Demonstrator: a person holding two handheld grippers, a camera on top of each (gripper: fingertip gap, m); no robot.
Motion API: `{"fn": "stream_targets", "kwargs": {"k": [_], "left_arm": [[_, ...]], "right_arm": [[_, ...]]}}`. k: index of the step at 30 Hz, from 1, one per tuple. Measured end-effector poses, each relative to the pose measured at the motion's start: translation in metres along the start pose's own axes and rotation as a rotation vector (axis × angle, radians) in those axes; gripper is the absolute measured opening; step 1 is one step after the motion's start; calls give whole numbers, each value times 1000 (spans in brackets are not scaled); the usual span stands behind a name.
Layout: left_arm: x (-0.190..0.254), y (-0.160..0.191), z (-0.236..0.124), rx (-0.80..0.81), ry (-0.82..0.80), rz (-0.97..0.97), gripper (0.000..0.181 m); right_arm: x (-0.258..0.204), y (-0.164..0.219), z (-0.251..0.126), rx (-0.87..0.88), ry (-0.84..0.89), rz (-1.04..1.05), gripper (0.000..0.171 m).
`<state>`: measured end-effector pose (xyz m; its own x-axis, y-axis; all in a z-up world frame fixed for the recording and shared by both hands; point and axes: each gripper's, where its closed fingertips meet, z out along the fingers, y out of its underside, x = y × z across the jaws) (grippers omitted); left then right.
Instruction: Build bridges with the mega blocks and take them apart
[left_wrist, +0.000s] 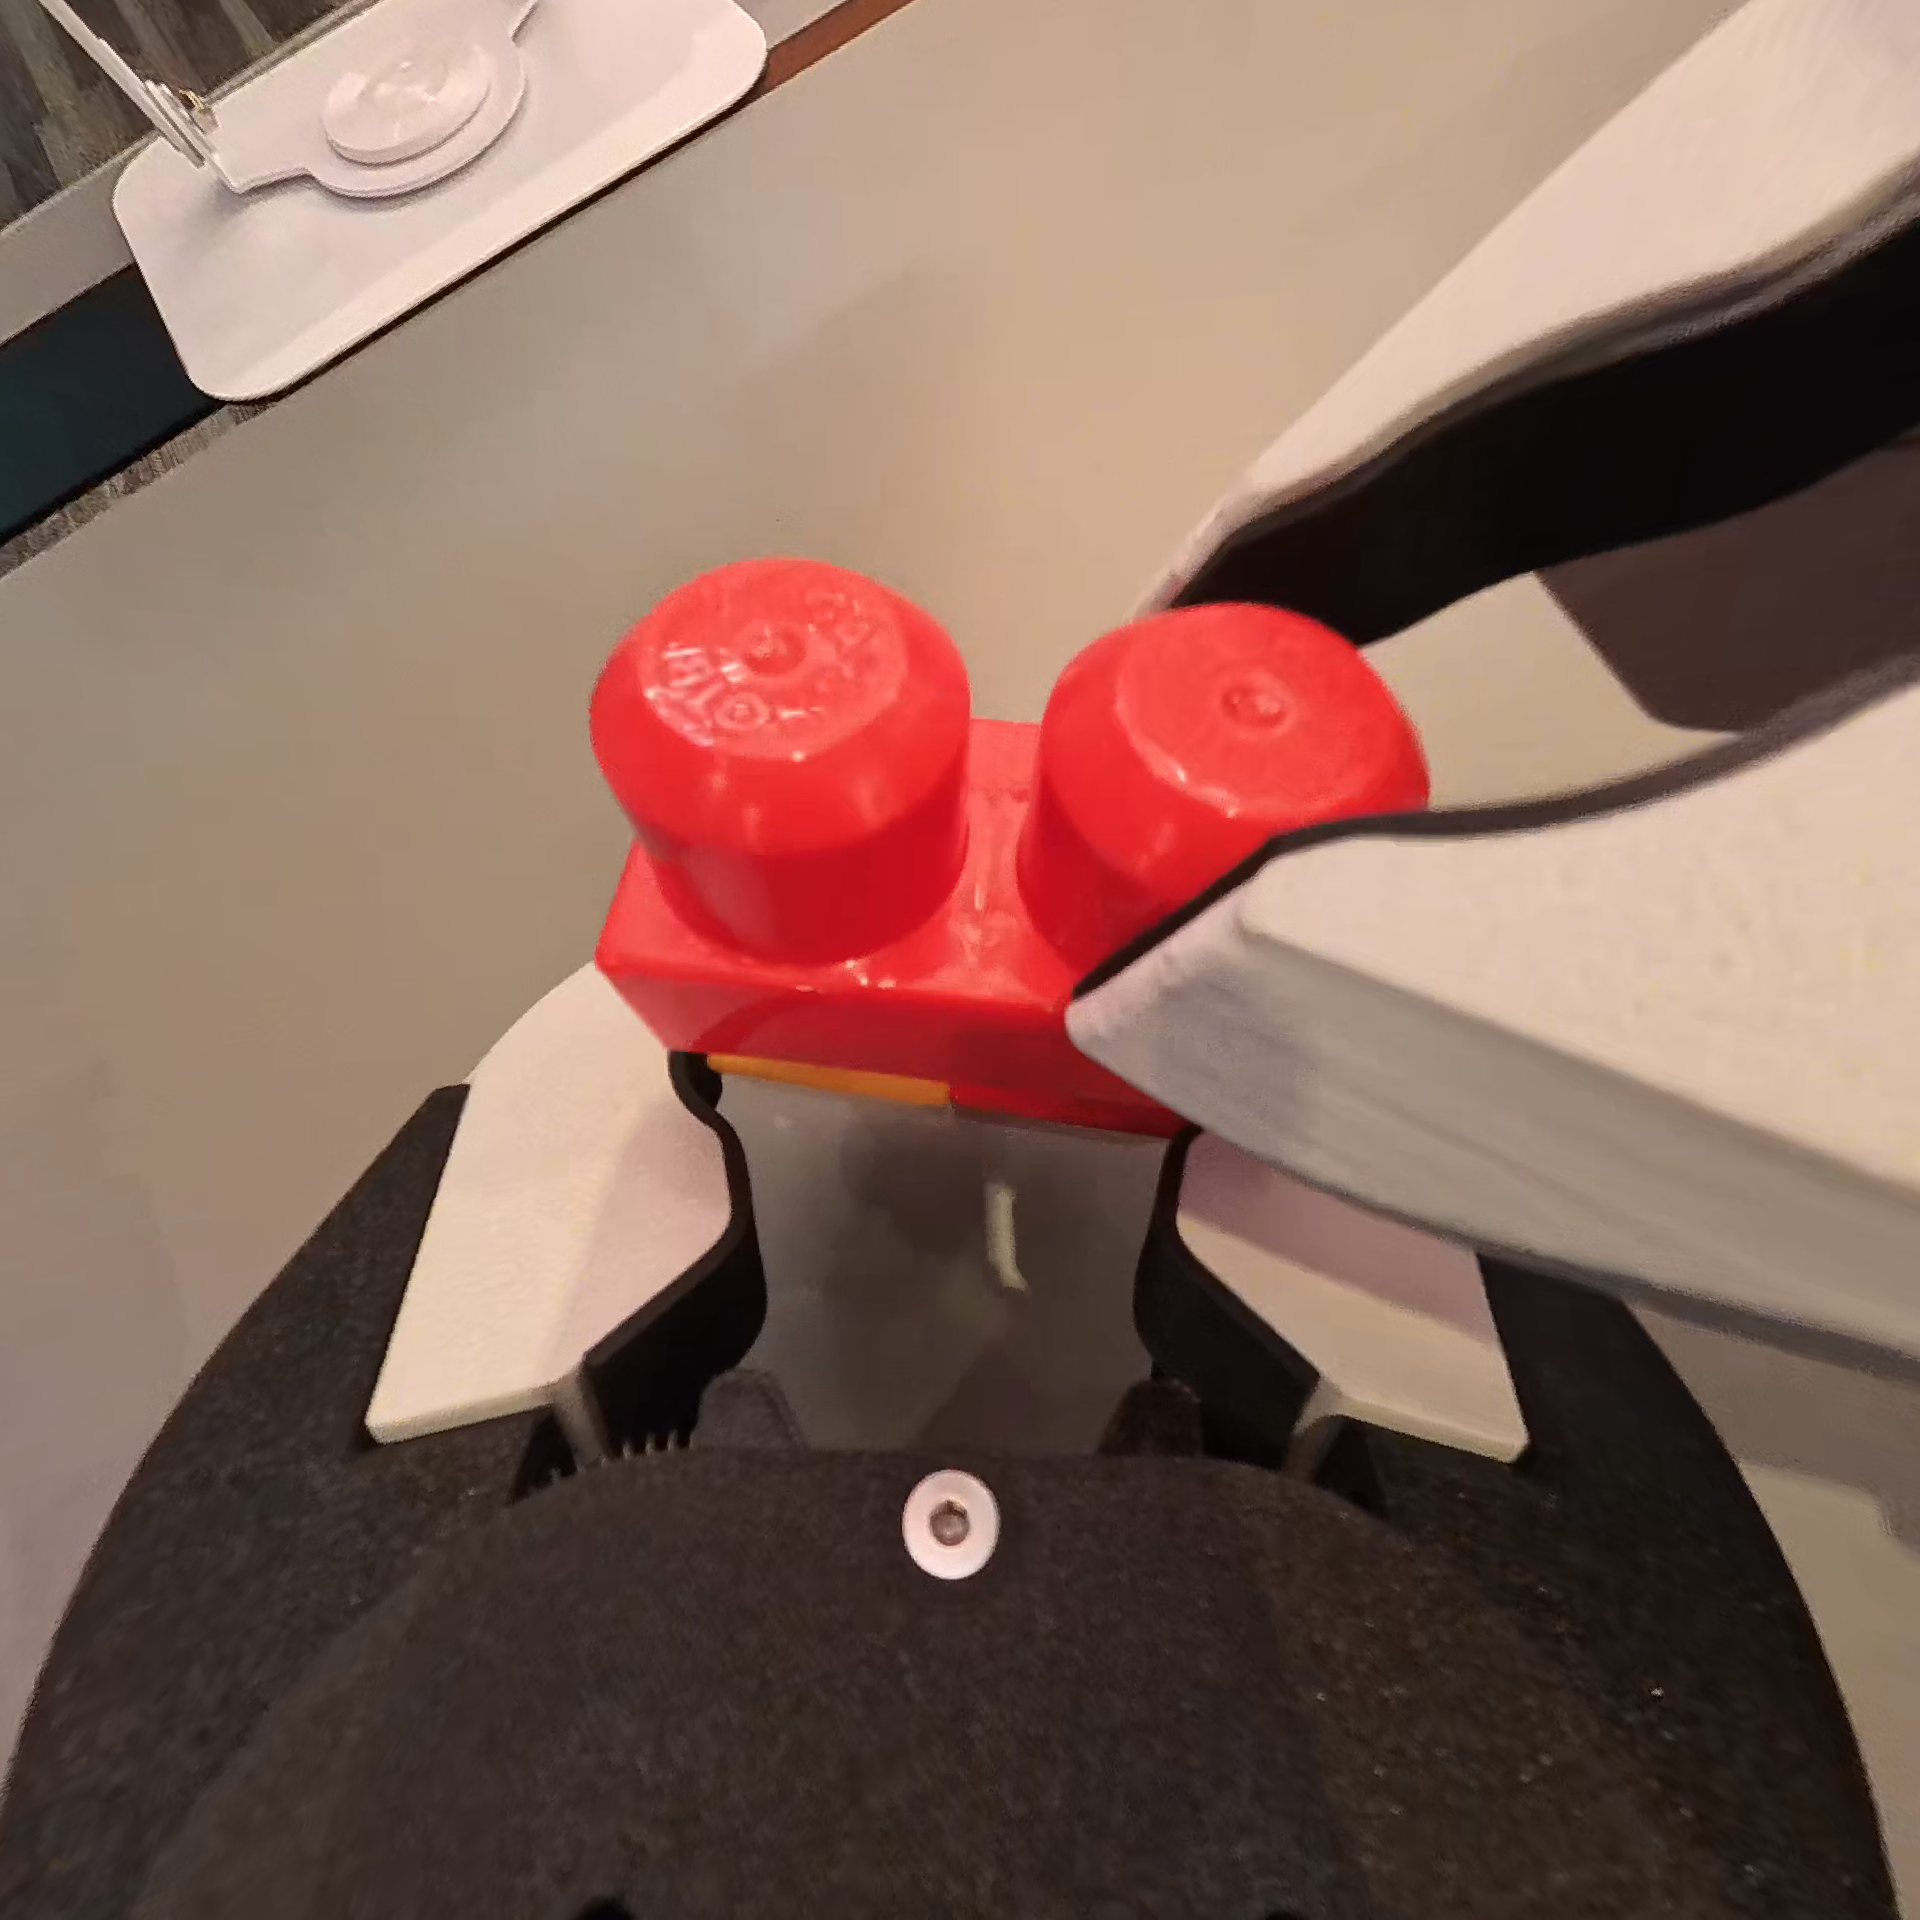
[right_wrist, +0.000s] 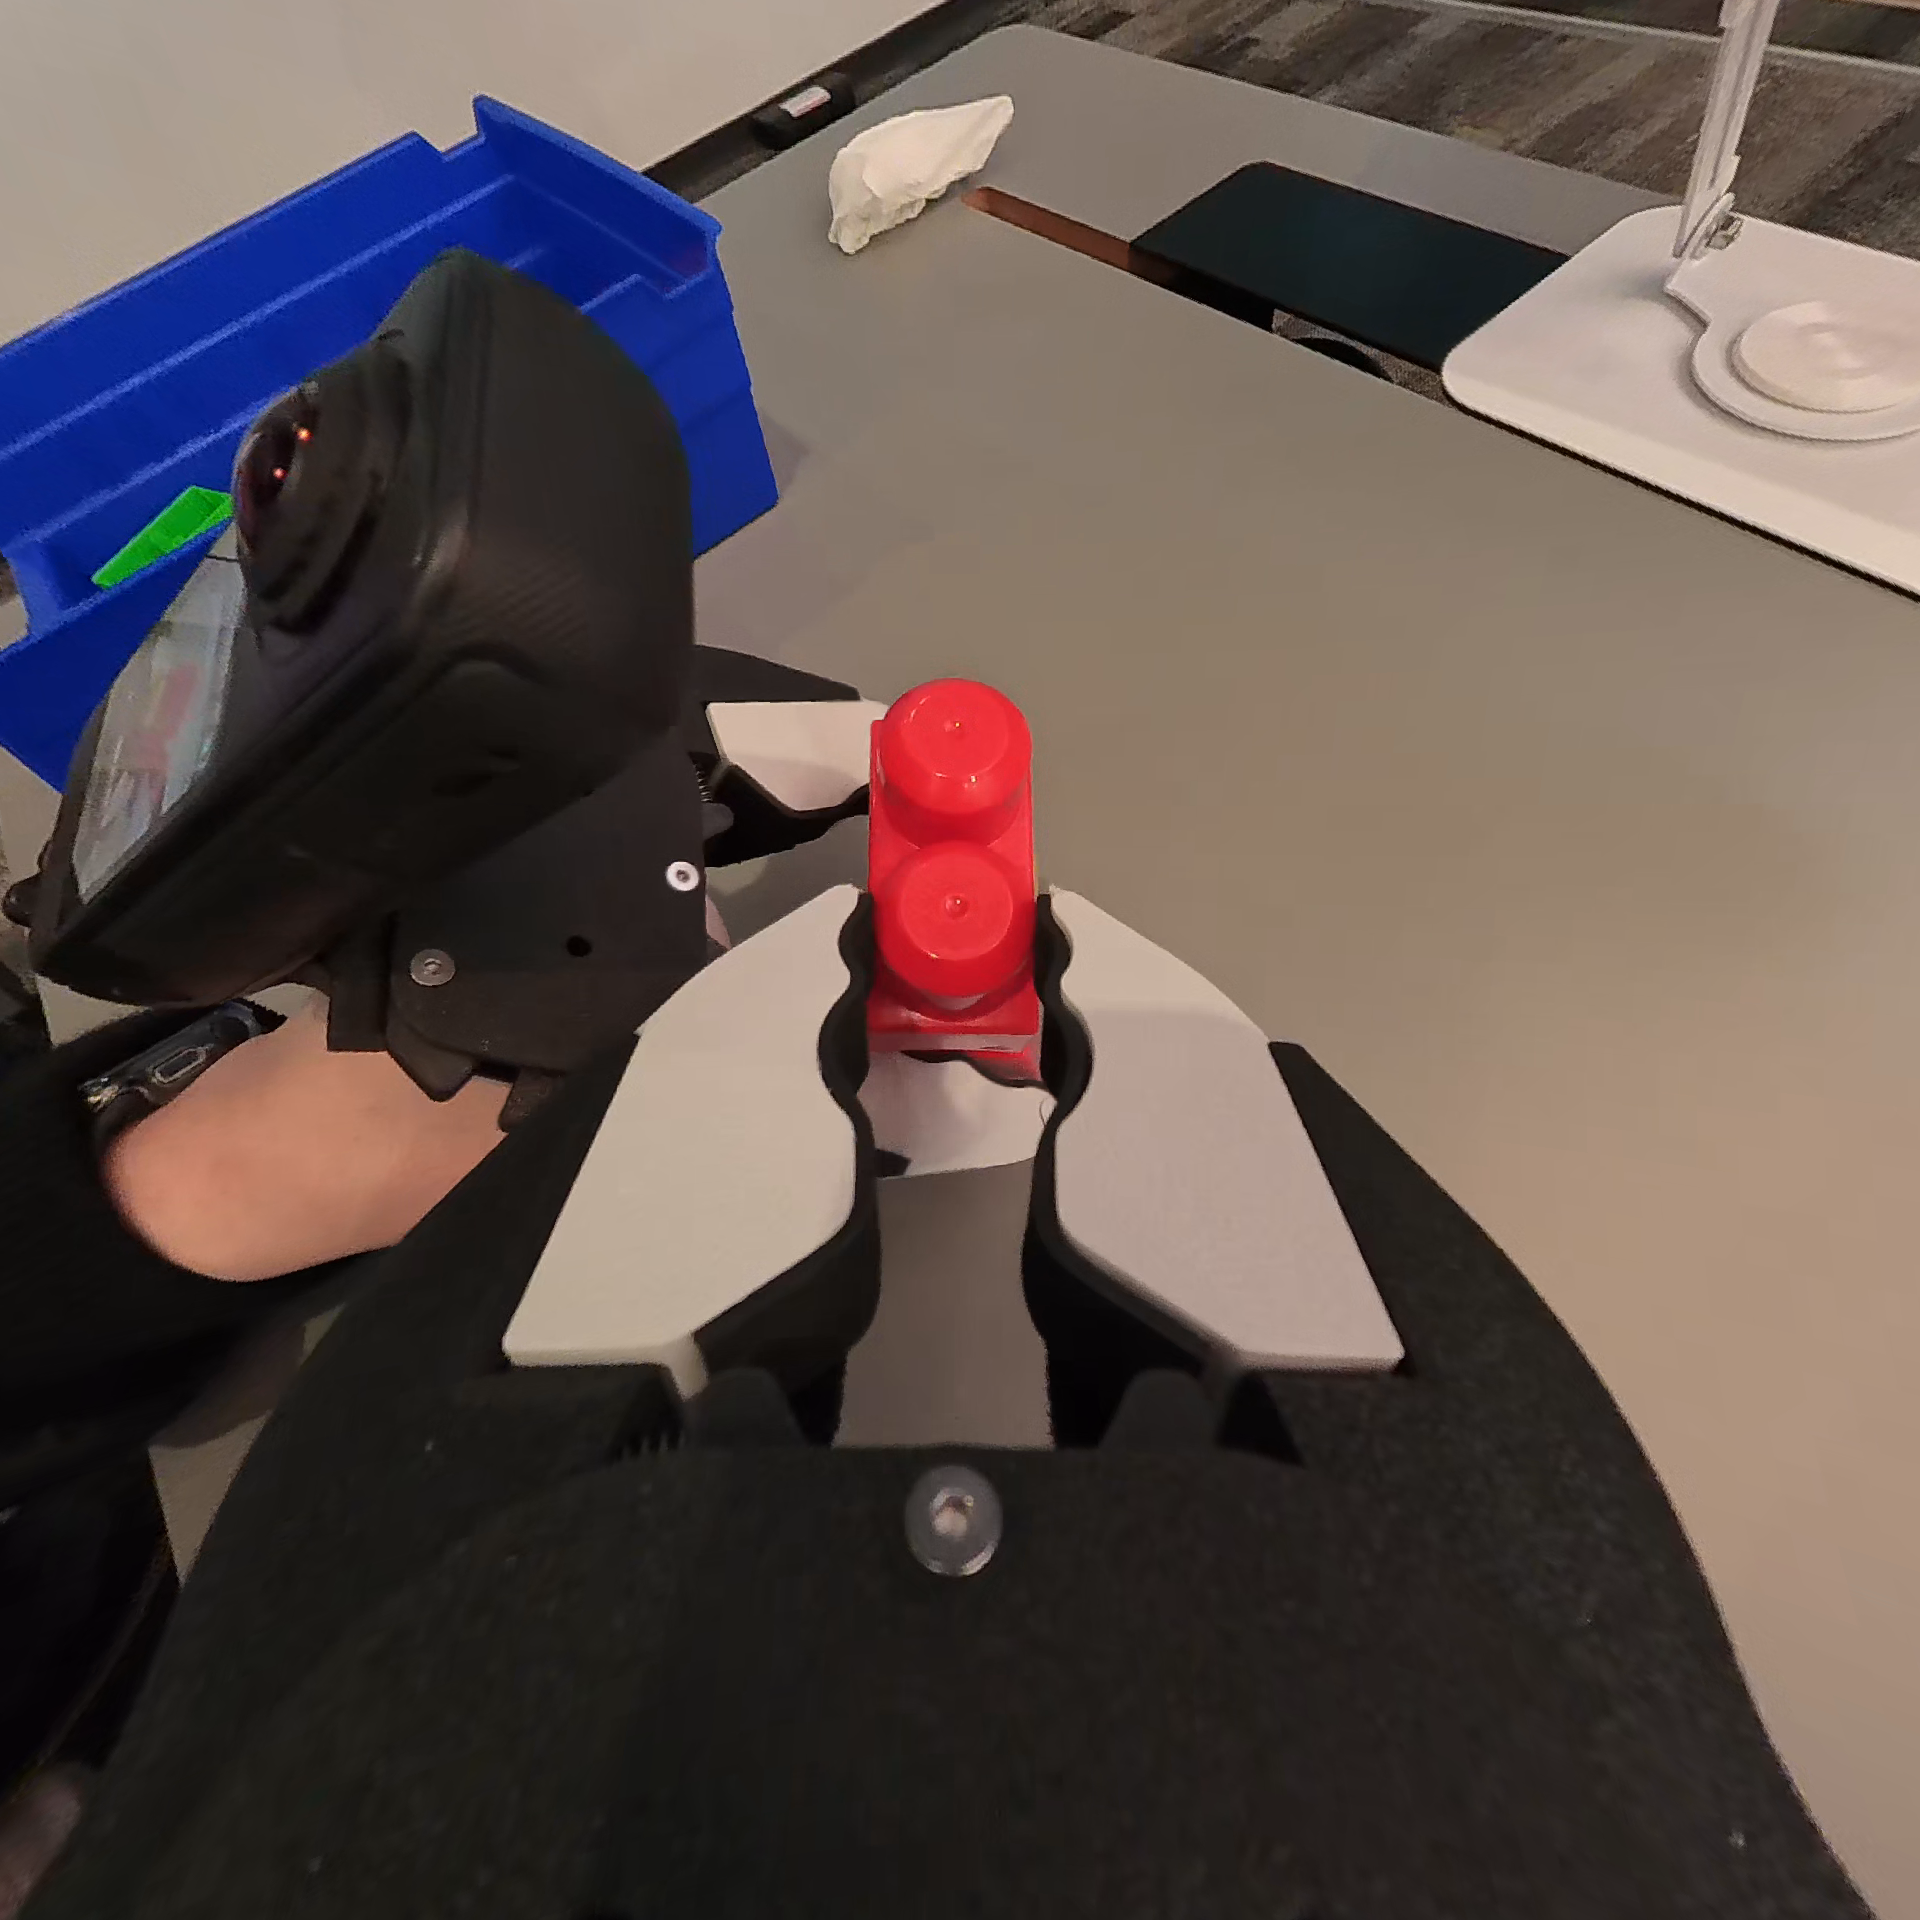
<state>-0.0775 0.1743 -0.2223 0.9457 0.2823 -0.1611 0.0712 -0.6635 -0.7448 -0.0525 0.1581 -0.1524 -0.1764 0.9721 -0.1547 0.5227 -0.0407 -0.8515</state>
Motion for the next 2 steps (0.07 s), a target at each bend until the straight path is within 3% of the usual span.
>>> {"fn": "stream_targets", "kwargs": {"k": [2], "left_arm": [[0,-3,0,2,-3,1,90]], "right_arm": [[0,0,1,-5,7,-9,29]]}}
